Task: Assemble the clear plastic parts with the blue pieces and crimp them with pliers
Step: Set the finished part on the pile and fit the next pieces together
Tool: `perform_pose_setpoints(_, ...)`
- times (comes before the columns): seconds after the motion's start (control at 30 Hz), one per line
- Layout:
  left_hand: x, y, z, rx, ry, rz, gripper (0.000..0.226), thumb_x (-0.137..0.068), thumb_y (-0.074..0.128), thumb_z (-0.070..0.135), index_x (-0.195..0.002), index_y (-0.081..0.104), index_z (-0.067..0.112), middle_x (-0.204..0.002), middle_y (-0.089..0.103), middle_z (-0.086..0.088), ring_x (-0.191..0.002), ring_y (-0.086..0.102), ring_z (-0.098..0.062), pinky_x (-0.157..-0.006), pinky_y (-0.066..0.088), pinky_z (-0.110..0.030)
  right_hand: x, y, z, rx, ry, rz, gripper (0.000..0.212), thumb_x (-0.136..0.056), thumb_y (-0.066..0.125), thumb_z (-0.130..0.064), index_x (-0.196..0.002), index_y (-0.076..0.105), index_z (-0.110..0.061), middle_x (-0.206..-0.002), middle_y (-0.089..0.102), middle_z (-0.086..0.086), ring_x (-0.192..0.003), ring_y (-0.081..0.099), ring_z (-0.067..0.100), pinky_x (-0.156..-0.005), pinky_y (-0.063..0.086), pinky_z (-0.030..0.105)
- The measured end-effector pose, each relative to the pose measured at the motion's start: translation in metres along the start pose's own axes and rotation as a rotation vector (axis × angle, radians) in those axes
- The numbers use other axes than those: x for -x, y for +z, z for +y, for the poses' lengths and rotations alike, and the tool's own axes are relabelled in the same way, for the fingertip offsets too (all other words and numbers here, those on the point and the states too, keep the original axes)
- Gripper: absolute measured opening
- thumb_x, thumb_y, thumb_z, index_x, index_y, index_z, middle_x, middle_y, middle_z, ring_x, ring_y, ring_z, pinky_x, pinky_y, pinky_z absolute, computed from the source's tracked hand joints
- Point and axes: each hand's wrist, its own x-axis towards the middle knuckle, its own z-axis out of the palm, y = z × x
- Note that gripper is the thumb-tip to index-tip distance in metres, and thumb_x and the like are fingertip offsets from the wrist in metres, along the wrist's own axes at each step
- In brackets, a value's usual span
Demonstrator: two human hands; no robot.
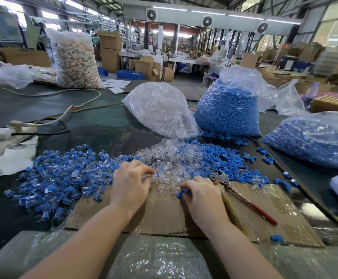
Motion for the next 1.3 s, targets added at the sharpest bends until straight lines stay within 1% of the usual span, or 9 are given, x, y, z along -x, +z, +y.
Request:
perform_pose_setpoints(0.1,0.002,0.010,0.012,0.003,0.135,-0.163,0.020,-0.085,0.065,0.026,-0.105,0.069,0.025,-0.102,0.061,0.011,-0.093,0.039,-0.006,-0.089,0.029,-0.023,-0.003,0.003,-0.005,0.089,-0.026,-0.033,0.022,-0.096,0.045,-0.037,-0.112,0.058,-0.031,-0.113,0.052,-0.008,-0.114,0.043,0.016,-0.094,0.031,0.035)
perform_pose_setpoints(0.2,0.002,0.014,0.014,0.021,0.168,-0.279,0.024,-0.086,0.064,0.022,-0.110,0.069,0.022,-0.105,0.065,0.006,-0.097,0.050,-0.010,-0.088,0.034,-0.015,-0.005,0.004,-0.007,0.150,-0.076,-0.028,0.020,-0.097,0.042,-0.027,-0.107,0.059,-0.028,-0.112,0.055,-0.006,-0.112,0.045,0.018,-0.094,0.031,0.035)
perform_pose_setpoints(0.27,0.002,0.014,0.014,0.046,0.154,-0.311,0.023,-0.086,0.065,0.020,-0.109,0.068,0.020,-0.104,0.066,0.004,-0.090,0.054,-0.007,-0.084,0.037,-0.012,-0.005,0.005,-0.008,0.172,-0.106,-0.018,0.019,-0.097,0.040,-0.022,-0.104,0.057,-0.025,-0.111,0.056,-0.003,-0.109,0.046,0.020,-0.093,0.031,0.035)
perform_pose_setpoints(0.57,0.006,0.010,0.012,0.096,0.066,-0.314,0.022,-0.081,0.070,0.021,-0.097,0.056,0.023,-0.083,0.054,0.012,-0.073,0.050,0.000,-0.073,0.042,-0.013,0.003,0.004,-0.003,0.056,-0.127,0.098,0.023,-0.094,0.040,-0.010,-0.106,0.054,-0.023,-0.110,0.056,-0.003,-0.106,0.049,0.018,-0.088,0.033,0.029)
perform_pose_setpoints(0.67,0.010,0.009,0.012,0.127,0.042,-0.282,0.019,-0.081,0.070,0.021,-0.093,0.055,0.023,-0.081,0.056,0.011,-0.072,0.052,0.000,-0.072,0.047,-0.016,0.010,0.003,-0.002,0.016,-0.090,0.140,0.017,-0.089,0.050,-0.008,-0.096,0.059,-0.021,-0.098,0.060,-0.004,-0.096,0.054,0.018,-0.084,0.038,0.029)
perform_pose_setpoints(0.8,0.011,0.011,0.018,0.189,0.052,-0.258,0.026,-0.087,0.062,0.021,-0.113,0.064,0.018,-0.083,0.045,0.016,-0.074,0.046,0.004,-0.069,0.037,-0.002,0.016,0.005,0.004,-0.076,-0.046,0.273,0.016,-0.073,0.071,0.000,-0.078,0.065,-0.013,-0.080,0.060,0.003,-0.075,0.056,0.025,-0.067,0.048,0.034)
perform_pose_setpoints(0.87,0.011,0.014,0.025,0.245,0.052,-0.306,0.023,-0.089,0.058,0.020,-0.111,0.066,0.017,-0.084,0.043,0.016,-0.075,0.045,0.003,-0.071,0.034,0.001,0.018,0.006,0.006,-0.116,-0.042,0.331,0.015,-0.071,0.074,-0.001,-0.077,0.066,-0.012,-0.079,0.058,0.004,-0.072,0.055,0.024,-0.067,0.045,0.031)
perform_pose_setpoints(1.07,0.013,0.018,0.041,0.466,-0.049,-0.387,0.012,-0.090,0.058,0.015,-0.088,0.063,0.026,-0.088,0.049,0.011,-0.082,0.049,-0.001,-0.073,0.035,-0.001,0.022,0.007,0.010,-0.218,-0.006,0.347,0.009,-0.078,0.070,-0.006,-0.084,0.066,-0.011,-0.079,0.066,0.002,-0.074,0.061,0.024,-0.068,0.049,0.035)
perform_pose_setpoints(1.3,0.020,0.025,0.051,0.571,-0.089,-0.406,0.013,-0.089,0.058,0.007,-0.087,0.063,0.019,-0.091,0.052,0.006,-0.083,0.054,-0.008,-0.073,0.043,-0.007,0.022,0.007,0.010,-0.271,0.065,0.313,0.004,-0.088,0.062,-0.014,-0.088,0.065,-0.015,-0.085,0.066,-0.002,-0.081,0.059,0.018,-0.072,0.042,0.029)
